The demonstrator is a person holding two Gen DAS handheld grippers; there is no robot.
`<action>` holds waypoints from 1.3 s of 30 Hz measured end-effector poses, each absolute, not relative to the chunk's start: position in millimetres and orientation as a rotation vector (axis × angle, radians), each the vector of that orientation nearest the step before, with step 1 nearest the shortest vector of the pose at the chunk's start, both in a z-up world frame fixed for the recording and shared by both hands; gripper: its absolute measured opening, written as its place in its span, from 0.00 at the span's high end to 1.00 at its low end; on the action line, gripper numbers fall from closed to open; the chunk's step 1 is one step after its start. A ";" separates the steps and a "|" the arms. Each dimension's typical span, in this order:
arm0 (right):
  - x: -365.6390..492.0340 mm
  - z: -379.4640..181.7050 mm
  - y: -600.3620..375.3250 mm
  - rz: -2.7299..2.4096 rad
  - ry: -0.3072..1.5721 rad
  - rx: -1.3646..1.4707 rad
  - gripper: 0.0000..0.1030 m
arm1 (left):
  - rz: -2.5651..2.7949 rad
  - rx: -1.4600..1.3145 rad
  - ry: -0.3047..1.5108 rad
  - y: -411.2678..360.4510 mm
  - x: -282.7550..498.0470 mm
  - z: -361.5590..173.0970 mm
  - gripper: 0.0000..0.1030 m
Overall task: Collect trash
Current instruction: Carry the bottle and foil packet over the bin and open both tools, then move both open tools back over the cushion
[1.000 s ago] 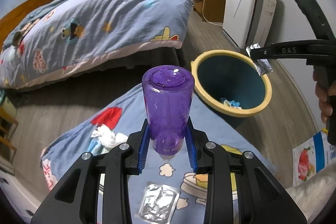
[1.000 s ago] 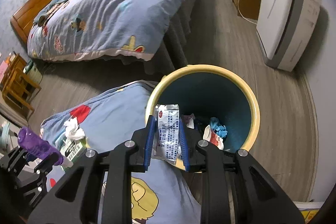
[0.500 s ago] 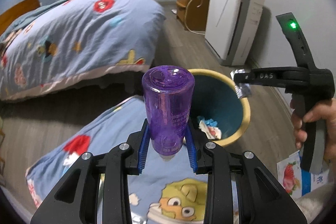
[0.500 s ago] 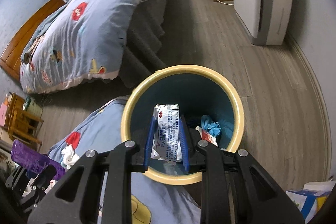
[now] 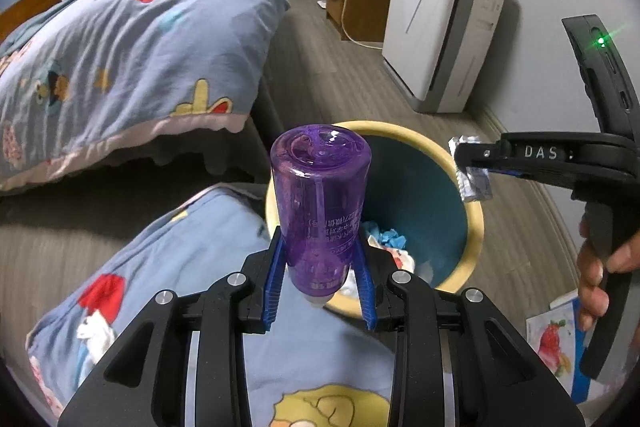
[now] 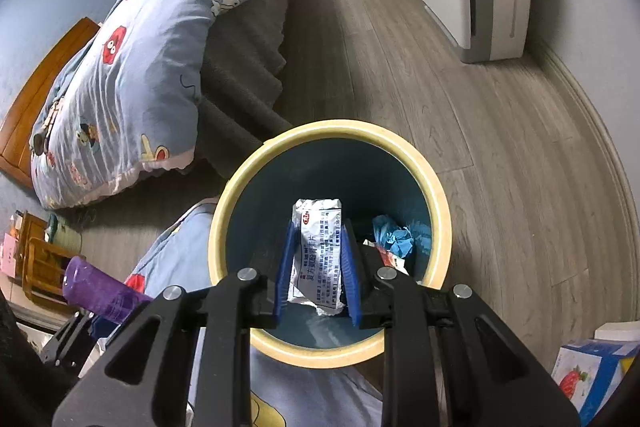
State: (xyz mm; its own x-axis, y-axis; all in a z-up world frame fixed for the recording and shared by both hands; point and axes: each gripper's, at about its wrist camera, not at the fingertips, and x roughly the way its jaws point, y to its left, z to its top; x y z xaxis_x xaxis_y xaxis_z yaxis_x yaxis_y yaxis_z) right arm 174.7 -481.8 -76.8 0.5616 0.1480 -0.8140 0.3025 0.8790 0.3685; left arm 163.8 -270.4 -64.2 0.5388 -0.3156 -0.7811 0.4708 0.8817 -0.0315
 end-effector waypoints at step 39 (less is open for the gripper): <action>171.4 -62.4 -485.6 -0.134 0.910 0.569 0.06 | -0.371 0.185 0.793 -252.7 163.0 -57.1 0.10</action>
State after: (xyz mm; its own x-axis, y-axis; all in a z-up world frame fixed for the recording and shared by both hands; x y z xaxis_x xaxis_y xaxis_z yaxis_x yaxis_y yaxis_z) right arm 171.4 -485.6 -62.4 0.6166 0.1250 -0.7773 0.3441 0.8452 0.4090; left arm 163.0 -252.7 -57.1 0.6417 -0.2548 -0.7234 0.3916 0.9198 0.0234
